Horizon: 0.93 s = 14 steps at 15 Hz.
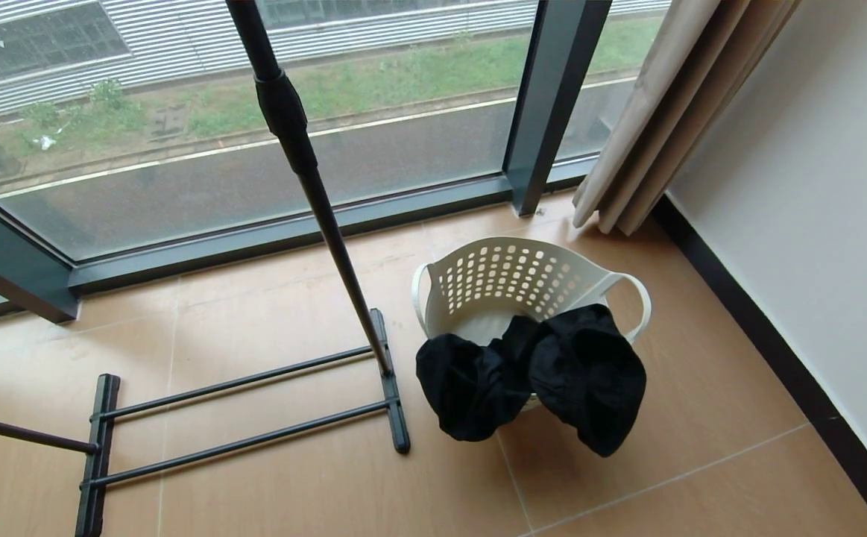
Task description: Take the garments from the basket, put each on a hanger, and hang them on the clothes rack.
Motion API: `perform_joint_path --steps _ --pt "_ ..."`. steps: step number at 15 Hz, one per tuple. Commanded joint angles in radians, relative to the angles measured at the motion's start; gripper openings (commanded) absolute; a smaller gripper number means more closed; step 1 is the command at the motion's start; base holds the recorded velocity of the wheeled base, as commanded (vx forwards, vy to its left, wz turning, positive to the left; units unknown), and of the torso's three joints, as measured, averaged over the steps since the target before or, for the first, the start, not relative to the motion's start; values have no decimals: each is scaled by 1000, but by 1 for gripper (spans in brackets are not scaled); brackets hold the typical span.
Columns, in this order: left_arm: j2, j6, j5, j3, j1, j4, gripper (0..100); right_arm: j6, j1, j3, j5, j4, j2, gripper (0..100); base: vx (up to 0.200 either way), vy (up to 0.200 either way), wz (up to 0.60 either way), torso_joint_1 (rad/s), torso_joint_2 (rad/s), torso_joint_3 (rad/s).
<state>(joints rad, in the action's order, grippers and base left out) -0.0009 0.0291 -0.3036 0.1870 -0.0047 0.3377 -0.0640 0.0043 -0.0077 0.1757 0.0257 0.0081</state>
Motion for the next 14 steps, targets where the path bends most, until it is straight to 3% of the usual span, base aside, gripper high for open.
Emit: perform_joint_path --steps 1,4,6,8,10,12,14 --pt "1 2 0 0 0 0 100 -2 0 0 1 0 0 100 0 0 0 -2 -2 -203" --pt "1 2 0 0 0 0 100 -20 0 -12 -5 19 18 100 0 0 0 1 2 -145" --pt "1 3 -2 2 0 0 100 -28 6 -74 1 16 170 100 0 0 0 0 0 0" --pt "1 6 -5 2 0 0 100 -34 49 -173 -1 -61 477 100 0 0 0 0 0 0" --pt "1 49 -5 3 0 -2 100 -112 65 -252 -1 -127 682 100 0 0 0 0 0 0" --pt "1 120 -3 5 0 -3 100 -264 65 -341 1 -165 869 100 0 0 0 0 0 0" --pt "1 118 -5 5 0 -3 100 -395 68 -433 2 -184 1061 100 0 0 0 0 0 0"
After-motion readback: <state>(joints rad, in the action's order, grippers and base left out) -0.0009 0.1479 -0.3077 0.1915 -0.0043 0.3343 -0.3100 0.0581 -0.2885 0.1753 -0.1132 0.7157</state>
